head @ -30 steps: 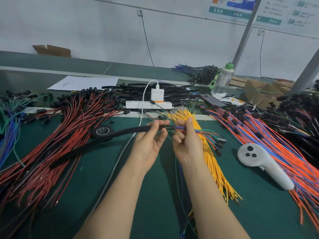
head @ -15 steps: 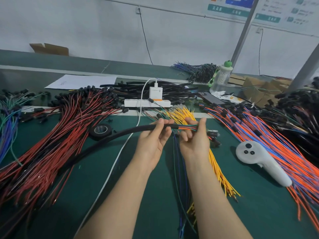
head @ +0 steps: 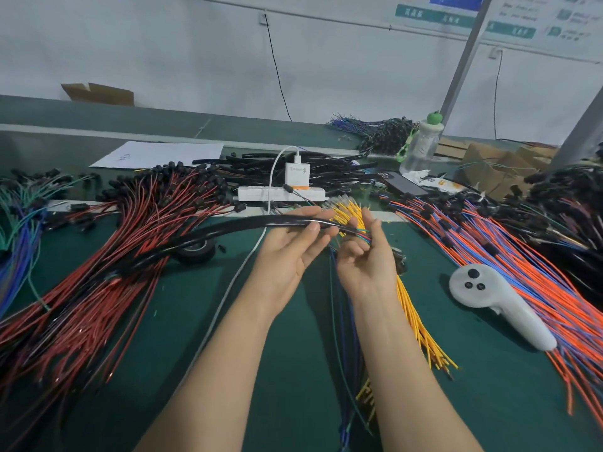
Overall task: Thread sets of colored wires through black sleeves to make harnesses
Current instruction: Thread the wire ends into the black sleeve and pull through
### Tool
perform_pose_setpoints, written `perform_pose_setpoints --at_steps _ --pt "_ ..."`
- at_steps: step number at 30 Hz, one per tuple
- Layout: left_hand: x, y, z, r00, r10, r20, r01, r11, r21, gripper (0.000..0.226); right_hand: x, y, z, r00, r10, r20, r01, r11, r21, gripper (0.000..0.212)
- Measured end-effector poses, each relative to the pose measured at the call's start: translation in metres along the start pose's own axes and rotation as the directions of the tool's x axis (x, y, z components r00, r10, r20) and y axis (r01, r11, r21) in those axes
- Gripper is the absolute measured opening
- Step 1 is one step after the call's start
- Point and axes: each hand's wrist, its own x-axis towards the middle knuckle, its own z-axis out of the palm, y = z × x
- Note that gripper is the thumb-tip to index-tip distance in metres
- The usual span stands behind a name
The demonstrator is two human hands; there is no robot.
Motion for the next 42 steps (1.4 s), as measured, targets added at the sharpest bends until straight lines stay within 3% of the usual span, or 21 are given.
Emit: perform_pose_setpoints --at_steps 3,8,12,14,19,22,24,26,28,32,37,39,41,42 --pt "0.000 0.004 0.002 0.991 0.113 -0.065 -0.093 0.962 0.258 0.023 -0.001 -0.003 0.000 0.999 0.036 0.029 -0.036 0.999 -0.006 0.010" --pt "0.003 -0.001 0.006 0.961 0.186 -0.205 -0.123 0.950 0.288 0.016 0.001 0.000 -0.004 0.998 -0.065 0.010 0.064 0.997 0.036 0.032" --pt "0.002 -0.010 0.010 0.962 0.155 -0.226 -0.092 0.959 0.269 0.016 0.004 0.010 -0.003 0.981 -0.192 -0.035 0.177 0.952 -0.251 0.042" --pt "0.000 -0.016 0.013 0.973 0.111 -0.203 -0.052 0.960 0.276 0.017 0.004 0.019 -0.004 0.984 -0.177 0.005 0.168 0.920 -0.355 0.042" --pt "-0.001 -0.023 0.016 0.981 0.076 -0.177 -0.018 0.951 0.309 0.020 0.001 0.027 -0.002 0.997 -0.049 0.066 0.069 0.934 -0.349 0.041" --pt "0.001 -0.019 0.013 0.966 0.082 -0.247 -0.014 0.964 0.266 0.017 -0.003 0.030 0.001 0.997 0.031 0.074 -0.008 0.956 -0.293 0.036" --pt "0.002 -0.015 0.009 0.952 0.077 -0.295 -0.021 0.982 0.188 0.017 -0.005 0.029 0.001 0.995 0.066 0.074 -0.049 0.975 -0.215 0.045" --pt "0.003 -0.014 0.005 0.948 0.059 -0.314 -0.018 0.991 0.134 0.017 -0.005 0.025 -0.002 0.998 0.046 0.044 -0.040 0.991 -0.128 0.050" --pt "0.003 -0.015 0.004 0.953 0.036 -0.301 0.000 0.993 0.120 0.015 -0.004 0.020 -0.004 1.000 0.025 0.010 -0.024 0.998 -0.061 0.040" --pt "0.001 -0.023 0.007 0.956 -0.005 -0.294 0.049 0.989 0.141 0.018 -0.003 0.023 0.000 0.999 -0.049 0.001 0.049 0.987 -0.155 0.036" --pt "0.000 -0.025 0.010 0.956 -0.075 -0.283 0.128 0.977 0.172 0.016 -0.004 0.028 -0.001 1.000 -0.002 0.004 0.002 0.990 -0.141 0.039" --pt "-0.002 -0.015 0.009 0.941 -0.194 -0.276 0.269 0.926 0.266 0.021 -0.003 0.023 -0.002 1.000 0.020 -0.014 -0.022 0.990 -0.137 0.038" --pt "-0.005 0.001 0.007 0.914 -0.312 -0.259 0.401 0.790 0.464 0.028 0.000 0.014 -0.002 1.000 0.017 -0.017 -0.019 0.993 -0.120 0.038" --pt "-0.007 0.011 0.006 0.917 -0.317 -0.242 0.398 0.694 0.599 0.031 0.002 0.009 -0.001 1.000 0.012 -0.011 -0.013 0.995 -0.101 0.037"
